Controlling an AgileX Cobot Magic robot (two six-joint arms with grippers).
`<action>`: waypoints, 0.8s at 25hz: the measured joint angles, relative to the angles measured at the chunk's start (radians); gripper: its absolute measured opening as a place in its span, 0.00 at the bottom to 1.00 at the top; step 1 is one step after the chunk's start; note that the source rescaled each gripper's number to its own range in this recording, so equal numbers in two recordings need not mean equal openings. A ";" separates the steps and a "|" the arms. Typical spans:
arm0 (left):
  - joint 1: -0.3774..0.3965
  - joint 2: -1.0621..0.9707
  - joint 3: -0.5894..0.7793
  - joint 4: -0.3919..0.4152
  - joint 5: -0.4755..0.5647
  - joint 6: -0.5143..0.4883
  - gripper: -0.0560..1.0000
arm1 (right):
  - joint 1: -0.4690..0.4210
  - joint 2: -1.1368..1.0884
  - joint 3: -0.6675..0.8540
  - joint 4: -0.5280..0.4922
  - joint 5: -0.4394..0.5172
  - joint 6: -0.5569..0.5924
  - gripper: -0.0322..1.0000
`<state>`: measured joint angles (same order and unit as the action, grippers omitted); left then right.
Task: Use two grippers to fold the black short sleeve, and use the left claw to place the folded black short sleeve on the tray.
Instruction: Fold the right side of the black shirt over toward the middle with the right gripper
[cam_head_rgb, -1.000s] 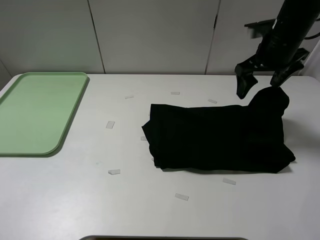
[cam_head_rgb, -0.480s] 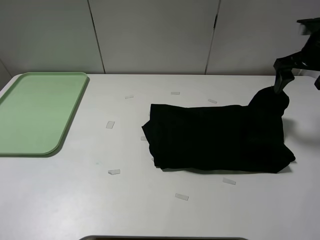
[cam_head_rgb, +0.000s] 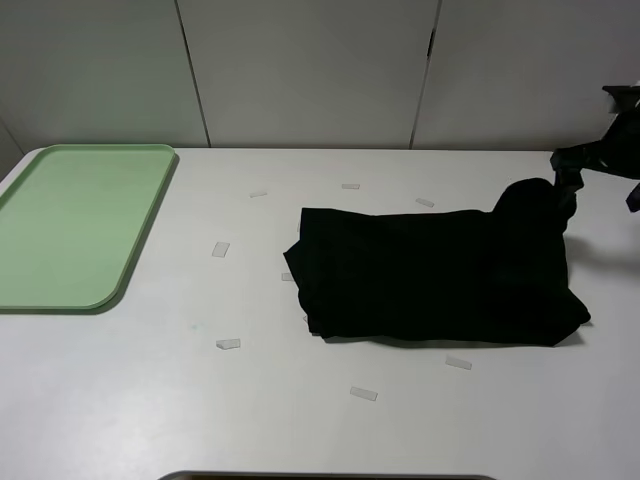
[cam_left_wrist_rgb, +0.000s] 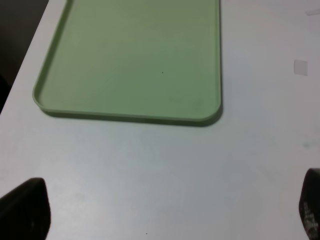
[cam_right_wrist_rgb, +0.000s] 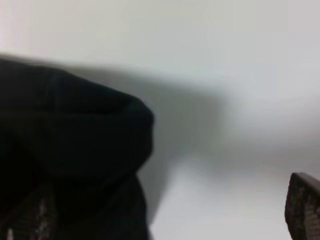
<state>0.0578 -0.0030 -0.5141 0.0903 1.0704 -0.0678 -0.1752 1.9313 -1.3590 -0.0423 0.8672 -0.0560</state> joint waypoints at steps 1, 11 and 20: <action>0.000 0.000 0.000 0.000 0.000 0.000 1.00 | 0.001 0.013 0.000 0.021 0.000 -0.011 1.00; 0.000 0.000 0.000 0.000 0.000 0.000 1.00 | 0.167 0.108 0.001 0.080 -0.044 -0.050 1.00; 0.000 0.000 0.000 0.000 0.000 0.000 1.00 | 0.224 0.191 0.000 0.135 -0.077 -0.092 1.00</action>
<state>0.0578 -0.0030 -0.5141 0.0903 1.0704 -0.0678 0.0492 2.1226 -1.3590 0.0927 0.7899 -0.1485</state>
